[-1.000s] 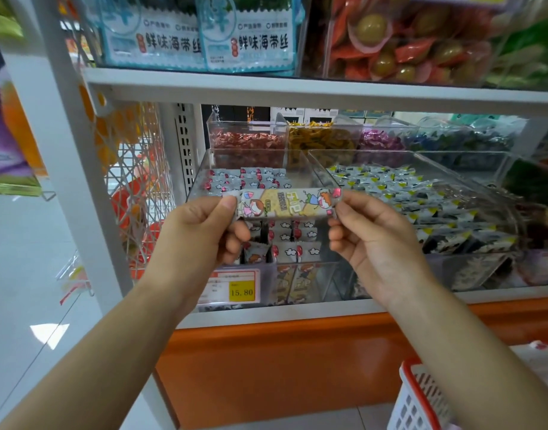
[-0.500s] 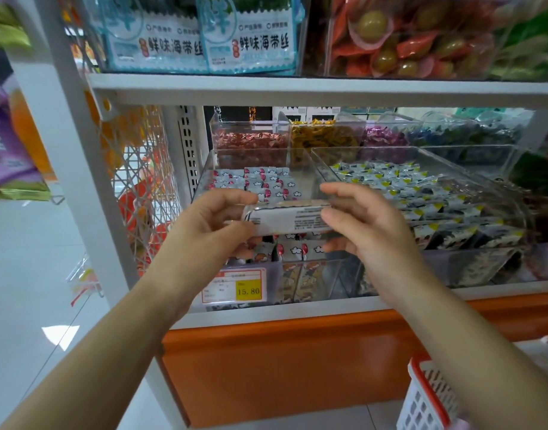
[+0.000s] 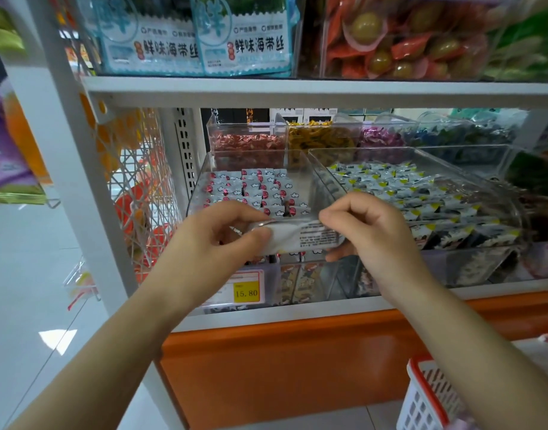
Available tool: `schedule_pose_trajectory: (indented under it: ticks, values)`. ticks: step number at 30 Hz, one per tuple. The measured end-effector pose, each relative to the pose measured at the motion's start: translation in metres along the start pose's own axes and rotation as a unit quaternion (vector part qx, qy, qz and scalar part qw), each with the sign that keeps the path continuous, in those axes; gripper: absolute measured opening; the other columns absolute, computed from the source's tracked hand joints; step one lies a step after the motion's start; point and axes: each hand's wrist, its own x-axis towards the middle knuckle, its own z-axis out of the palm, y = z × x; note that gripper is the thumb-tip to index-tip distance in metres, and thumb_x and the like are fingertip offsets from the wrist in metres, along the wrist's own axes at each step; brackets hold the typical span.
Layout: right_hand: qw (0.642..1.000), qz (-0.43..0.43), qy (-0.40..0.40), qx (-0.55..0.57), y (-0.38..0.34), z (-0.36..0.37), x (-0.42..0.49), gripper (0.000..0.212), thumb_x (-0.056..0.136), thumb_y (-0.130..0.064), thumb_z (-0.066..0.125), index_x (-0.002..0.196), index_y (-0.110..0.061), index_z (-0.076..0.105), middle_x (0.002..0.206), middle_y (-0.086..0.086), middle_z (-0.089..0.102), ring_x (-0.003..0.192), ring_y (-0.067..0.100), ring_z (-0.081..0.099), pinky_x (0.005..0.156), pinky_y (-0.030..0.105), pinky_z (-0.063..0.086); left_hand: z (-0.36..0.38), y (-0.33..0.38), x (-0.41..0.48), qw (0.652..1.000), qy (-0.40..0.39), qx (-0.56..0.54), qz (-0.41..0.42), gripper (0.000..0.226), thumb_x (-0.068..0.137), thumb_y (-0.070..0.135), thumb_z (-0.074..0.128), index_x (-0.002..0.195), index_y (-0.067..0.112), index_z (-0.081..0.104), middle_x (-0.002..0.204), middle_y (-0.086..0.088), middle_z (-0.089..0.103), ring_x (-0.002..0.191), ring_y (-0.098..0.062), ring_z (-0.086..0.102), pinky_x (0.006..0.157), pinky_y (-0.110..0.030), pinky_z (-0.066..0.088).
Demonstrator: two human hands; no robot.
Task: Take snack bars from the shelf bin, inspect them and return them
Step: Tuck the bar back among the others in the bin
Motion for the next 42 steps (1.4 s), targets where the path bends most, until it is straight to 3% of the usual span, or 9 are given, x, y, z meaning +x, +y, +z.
schedule_pose_trajectory:
  ticks: [6, 9, 13, 19, 22, 28, 36, 39, 42]
  values:
    - [0.999, -0.018, -0.022, -0.033, -0.006, 0.004, -0.003, 0.014, 0.087, -0.012, 0.060, 0.074, -0.008, 0.065, 0.067, 0.002, 0.054, 0.061, 0.012, 0.055, 0.054, 0.036, 0.058, -0.001, 0.004, 0.002, 0.999, -0.024, -0.019, -0.033, 0.020, 0.072, 0.034, 0.072, 0.073, 0.015, 0.066, 0.073, -0.007, 0.065, 0.068, -0.020, 0.060, 0.063, -0.035, 0.050]
    - [0.999, -0.026, -0.036, -0.030, -0.007, 0.003, -0.003, 0.013, 0.087, -0.012, 0.060, 0.075, -0.011, 0.067, 0.070, 0.005, 0.057, 0.065, 0.019, 0.058, 0.054, 0.034, 0.058, -0.007, 0.007, 0.004, 0.991, -0.054, -0.093, -0.074, 0.040, 0.058, 0.039, 0.069, 0.074, 0.002, 0.065, 0.071, -0.003, 0.068, 0.064, -0.011, 0.064, 0.056, -0.023, 0.053]
    - [0.997, -0.035, -0.057, -0.023, -0.005, 0.004, -0.003, 0.017, 0.088, -0.009, 0.060, 0.075, -0.017, 0.069, 0.076, 0.009, 0.062, 0.071, 0.024, 0.061, 0.054, 0.029, 0.057, -0.012, 0.007, 0.006, 0.989, -0.061, -0.094, -0.095, 0.032, 0.075, 0.024, 0.068, 0.076, -0.008, 0.062, 0.067, -0.008, 0.067, 0.060, -0.014, 0.062, 0.054, -0.023, 0.051]
    - [0.999, -0.011, -0.043, -0.007, -0.004, 0.005, -0.003, 0.018, 0.086, -0.011, 0.062, 0.071, -0.018, 0.069, 0.074, 0.007, 0.065, 0.070, 0.022, 0.063, 0.052, 0.027, 0.056, -0.013, 0.003, 0.005, 0.996, -0.058, -0.019, -0.069, 0.027, 0.080, 0.034, 0.063, 0.072, 0.009, 0.070, 0.065, 0.002, 0.068, 0.058, -0.011, 0.062, 0.057, -0.022, 0.057]
    - [1.000, 0.023, -0.013, 0.013, -0.004, 0.005, -0.003, 0.020, 0.084, -0.013, 0.063, 0.066, -0.019, 0.070, 0.074, 0.008, 0.064, 0.070, 0.023, 0.064, 0.054, 0.031, 0.058, -0.011, 0.004, 0.003, 0.995, -0.073, -0.011, -0.067, 0.032, 0.064, 0.051, 0.062, 0.079, 0.024, 0.071, 0.077, 0.004, 0.071, 0.066, -0.013, 0.067, 0.062, -0.023, 0.058]
    - [0.987, 0.143, -0.067, 0.043, -0.011, -0.004, 0.001, 0.016, 0.081, -0.013, 0.066, 0.066, -0.009, 0.071, 0.066, 0.012, 0.067, 0.054, 0.021, 0.060, 0.042, 0.024, 0.049, -0.010, 0.003, 0.004, 0.995, -0.080, 0.002, -0.063, 0.033, 0.064, 0.043, 0.061, 0.092, 0.026, 0.067, 0.081, 0.010, 0.071, 0.071, -0.004, 0.067, 0.062, -0.011, 0.051]
    - [0.961, 0.216, -0.104, 0.139, -0.008, -0.010, 0.004, 0.023, 0.080, -0.011, 0.066, 0.058, -0.015, 0.070, 0.069, 0.010, 0.067, 0.059, 0.020, 0.059, 0.038, 0.020, 0.045, -0.007, -0.001, 0.003, 0.995, -0.086, 0.011, -0.058, 0.013, 0.083, 0.028, 0.061, 0.095, 0.030, 0.065, 0.084, 0.013, 0.071, 0.077, -0.003, 0.067, 0.066, -0.016, 0.050]
    - [0.955, 0.205, -0.116, 0.182, -0.004, -0.010, 0.004, 0.014, 0.075, -0.022, 0.067, 0.077, -0.009, 0.073, 0.077, 0.012, 0.068, 0.058, 0.017, 0.060, 0.044, 0.020, 0.050, -0.005, -0.003, 0.004, 0.996, -0.058, 0.019, -0.061, 0.009, 0.087, 0.028, 0.057, 0.090, 0.031, 0.065, 0.082, 0.013, 0.071, 0.074, -0.004, 0.067, 0.069, -0.022, 0.050]
    - [0.947, 0.159, -0.134, 0.245, -0.003, -0.009, 0.004, 0.040, 0.069, -0.022, 0.067, 0.106, -0.006, 0.066, 0.087, 0.008, 0.069, 0.067, 0.012, 0.063, 0.059, 0.020, 0.054, -0.002, -0.004, 0.005, 0.997, 0.005, 0.019, -0.072, 0.016, 0.092, 0.027, 0.053, 0.086, 0.027, 0.068, 0.079, 0.007, 0.071, 0.070, -0.010, 0.068, 0.073, -0.042, 0.058]
